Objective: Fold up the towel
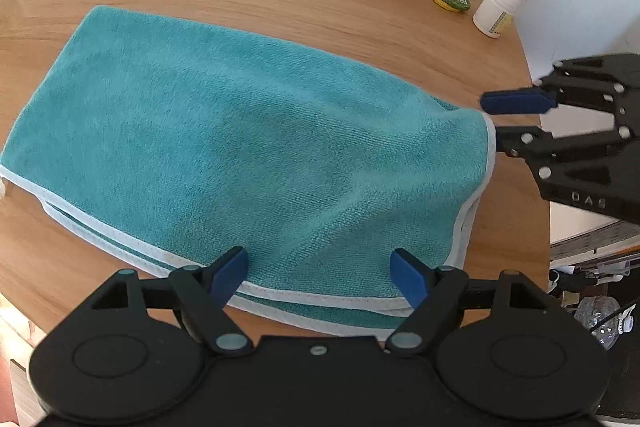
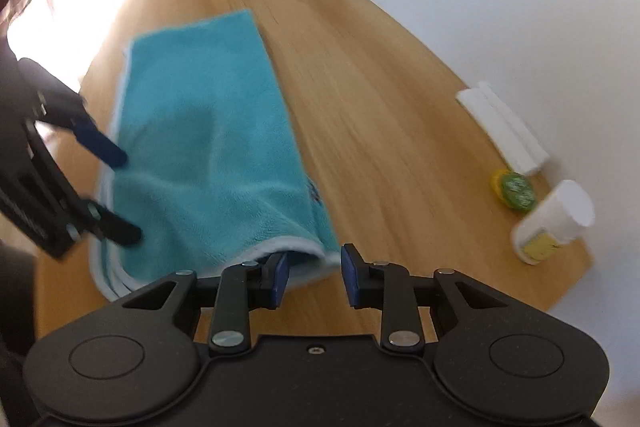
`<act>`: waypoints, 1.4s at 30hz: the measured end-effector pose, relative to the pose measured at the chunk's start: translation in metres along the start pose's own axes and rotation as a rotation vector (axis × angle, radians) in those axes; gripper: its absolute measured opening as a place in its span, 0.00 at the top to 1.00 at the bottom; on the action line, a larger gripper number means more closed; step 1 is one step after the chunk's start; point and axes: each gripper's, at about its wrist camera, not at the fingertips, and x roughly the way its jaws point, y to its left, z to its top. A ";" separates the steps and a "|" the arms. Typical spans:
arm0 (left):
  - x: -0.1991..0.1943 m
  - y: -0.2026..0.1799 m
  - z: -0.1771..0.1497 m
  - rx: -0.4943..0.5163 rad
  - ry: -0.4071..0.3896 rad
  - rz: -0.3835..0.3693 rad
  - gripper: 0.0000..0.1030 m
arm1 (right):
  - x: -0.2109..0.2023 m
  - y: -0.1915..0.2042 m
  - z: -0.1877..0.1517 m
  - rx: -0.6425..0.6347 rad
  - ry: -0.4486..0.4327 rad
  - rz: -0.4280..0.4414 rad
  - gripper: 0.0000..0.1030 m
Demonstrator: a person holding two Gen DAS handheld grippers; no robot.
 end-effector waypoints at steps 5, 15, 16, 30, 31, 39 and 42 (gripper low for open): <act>0.001 -0.005 -0.002 0.015 -0.001 0.006 0.23 | 0.008 -0.009 0.003 0.029 0.011 0.037 0.99; 0.002 -0.013 -0.005 0.044 -0.003 0.026 0.22 | 0.009 -0.003 -0.006 0.008 -0.011 -0.087 0.99; 0.002 -0.013 -0.005 0.044 -0.002 0.025 0.22 | 0.010 -0.001 -0.007 0.001 0.000 -0.094 0.98; -0.028 0.050 0.025 -0.191 -0.042 0.064 0.23 | -0.032 0.009 0.012 0.191 0.031 0.181 0.69; -0.028 0.051 0.029 -0.191 -0.048 0.074 0.23 | -0.030 0.014 0.010 0.217 0.038 0.210 0.69; -0.023 0.051 0.042 -0.185 -0.045 0.089 0.23 | -0.015 0.018 -0.024 0.430 0.068 0.200 0.69; -0.015 0.048 0.039 -0.188 -0.021 0.082 0.23 | -0.012 0.006 -0.029 0.528 0.009 0.190 0.69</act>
